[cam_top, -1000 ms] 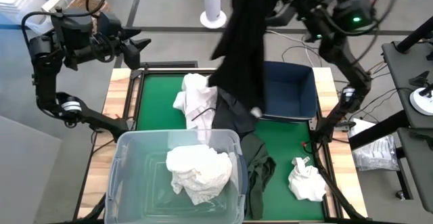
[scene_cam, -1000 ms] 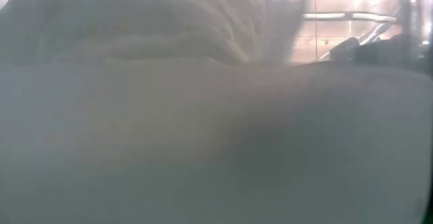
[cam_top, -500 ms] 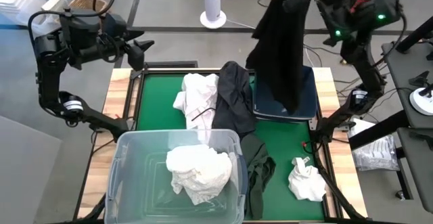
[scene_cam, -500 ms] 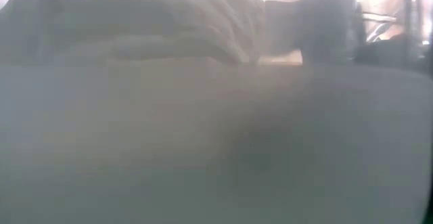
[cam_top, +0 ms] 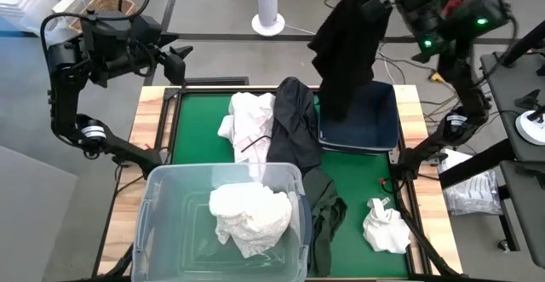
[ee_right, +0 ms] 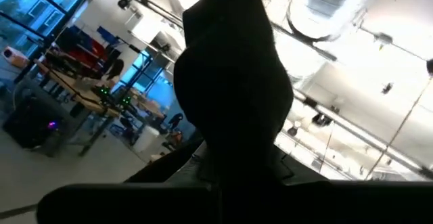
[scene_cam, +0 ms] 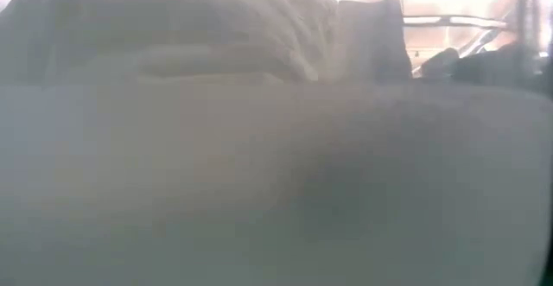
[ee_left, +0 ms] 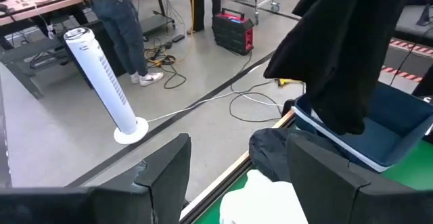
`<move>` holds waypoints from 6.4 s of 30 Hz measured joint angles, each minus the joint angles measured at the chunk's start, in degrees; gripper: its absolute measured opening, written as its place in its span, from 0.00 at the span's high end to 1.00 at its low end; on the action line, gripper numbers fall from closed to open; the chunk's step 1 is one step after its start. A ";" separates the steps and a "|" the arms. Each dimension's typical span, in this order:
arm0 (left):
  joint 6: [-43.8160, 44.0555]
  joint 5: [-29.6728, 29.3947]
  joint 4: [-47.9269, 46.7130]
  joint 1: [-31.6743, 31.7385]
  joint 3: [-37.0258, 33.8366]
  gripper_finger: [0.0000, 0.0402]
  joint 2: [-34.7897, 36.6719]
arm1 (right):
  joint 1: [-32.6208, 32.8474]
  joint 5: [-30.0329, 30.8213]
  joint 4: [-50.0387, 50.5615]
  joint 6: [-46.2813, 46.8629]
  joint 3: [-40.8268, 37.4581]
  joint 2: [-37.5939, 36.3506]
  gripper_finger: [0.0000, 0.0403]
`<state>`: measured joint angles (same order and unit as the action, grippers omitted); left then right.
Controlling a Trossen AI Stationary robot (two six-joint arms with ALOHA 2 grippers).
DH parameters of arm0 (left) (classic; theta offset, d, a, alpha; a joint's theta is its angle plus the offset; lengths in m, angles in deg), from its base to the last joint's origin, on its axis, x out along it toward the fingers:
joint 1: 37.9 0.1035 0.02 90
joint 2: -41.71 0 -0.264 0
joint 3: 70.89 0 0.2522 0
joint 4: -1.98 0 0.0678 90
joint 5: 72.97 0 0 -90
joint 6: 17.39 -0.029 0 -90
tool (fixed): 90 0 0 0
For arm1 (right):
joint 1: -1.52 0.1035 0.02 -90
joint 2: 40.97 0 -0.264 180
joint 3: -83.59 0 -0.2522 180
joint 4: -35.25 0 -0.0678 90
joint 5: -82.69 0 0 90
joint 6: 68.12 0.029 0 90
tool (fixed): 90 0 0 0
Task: Sort clothes
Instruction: Put the black shirt into the blue laundry organizer
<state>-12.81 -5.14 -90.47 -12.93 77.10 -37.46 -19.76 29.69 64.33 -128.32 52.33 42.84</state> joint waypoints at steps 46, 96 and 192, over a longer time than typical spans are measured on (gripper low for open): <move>-0.02 -5.86 -0.03 0.00 0.00 0.46 0.08 | -0.13 6.92 46.74 47.58 -0.15 -1.59 0.94; 0.39 -5.81 -1.09 -0.01 0.00 0.45 0.08 | -3.66 -10.12 74.68 71.32 -23.21 -2.87 0.94; 1.55 -5.95 -2.78 0.01 -0.01 0.45 0.06 | -16.02 -26.14 4.23 86.99 -102.54 -12.34 0.66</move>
<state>-11.26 -11.09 -93.25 -12.93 77.09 -37.40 -35.78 3.55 68.56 -41.33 -50.22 30.50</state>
